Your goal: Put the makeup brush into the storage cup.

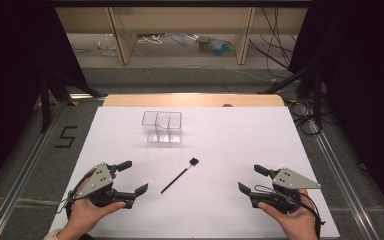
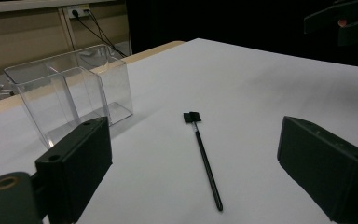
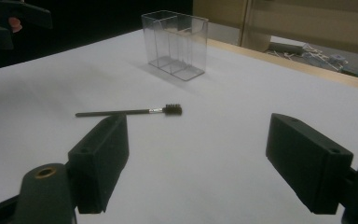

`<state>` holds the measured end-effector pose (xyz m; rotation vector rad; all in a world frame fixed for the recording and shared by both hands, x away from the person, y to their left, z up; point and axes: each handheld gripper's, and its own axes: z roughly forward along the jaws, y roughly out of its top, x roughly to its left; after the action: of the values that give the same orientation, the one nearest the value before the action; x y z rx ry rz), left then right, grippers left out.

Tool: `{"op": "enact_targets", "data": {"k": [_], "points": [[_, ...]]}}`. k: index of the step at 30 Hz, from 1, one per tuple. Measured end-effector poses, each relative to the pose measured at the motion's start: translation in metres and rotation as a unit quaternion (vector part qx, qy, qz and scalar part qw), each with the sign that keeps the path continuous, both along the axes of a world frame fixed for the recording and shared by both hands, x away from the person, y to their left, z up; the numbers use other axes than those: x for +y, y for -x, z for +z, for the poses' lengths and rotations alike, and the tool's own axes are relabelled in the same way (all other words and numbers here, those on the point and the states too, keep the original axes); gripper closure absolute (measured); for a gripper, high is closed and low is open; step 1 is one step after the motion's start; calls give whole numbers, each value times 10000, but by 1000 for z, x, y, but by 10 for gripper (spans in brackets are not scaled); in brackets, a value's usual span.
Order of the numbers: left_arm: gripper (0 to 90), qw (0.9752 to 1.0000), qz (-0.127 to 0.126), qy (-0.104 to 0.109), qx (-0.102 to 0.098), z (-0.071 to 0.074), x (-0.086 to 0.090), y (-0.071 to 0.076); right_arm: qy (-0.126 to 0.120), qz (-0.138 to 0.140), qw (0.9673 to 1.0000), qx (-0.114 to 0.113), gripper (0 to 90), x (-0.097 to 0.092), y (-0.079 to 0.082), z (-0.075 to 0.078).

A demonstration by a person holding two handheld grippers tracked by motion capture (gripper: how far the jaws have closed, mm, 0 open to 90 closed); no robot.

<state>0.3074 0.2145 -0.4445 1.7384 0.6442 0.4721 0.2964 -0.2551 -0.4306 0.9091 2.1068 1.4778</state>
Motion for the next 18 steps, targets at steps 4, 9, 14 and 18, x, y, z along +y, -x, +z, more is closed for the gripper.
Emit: {"op": "enact_targets", "data": {"k": [4, 9, 14, 18], "points": [[99, 10000, 7, 19, 5, 0, 0, 0, -80, 31, 10000, -33, 223, 1, 0, -1], [101, 10000, 16, -69, 10, 1, -3, 0, -30, 8, 9999, -152, 223, 1, -1, 0], [102, 9997, -53, -206, 121, 2, -8, -4, 65, -26, 9999, -106, 223, 0, -1, 1], [103, 9996, -48, -237, 153, 4, -15, -9, -13, -15, 9999, -144, 223, 1, -2, 0]]}}
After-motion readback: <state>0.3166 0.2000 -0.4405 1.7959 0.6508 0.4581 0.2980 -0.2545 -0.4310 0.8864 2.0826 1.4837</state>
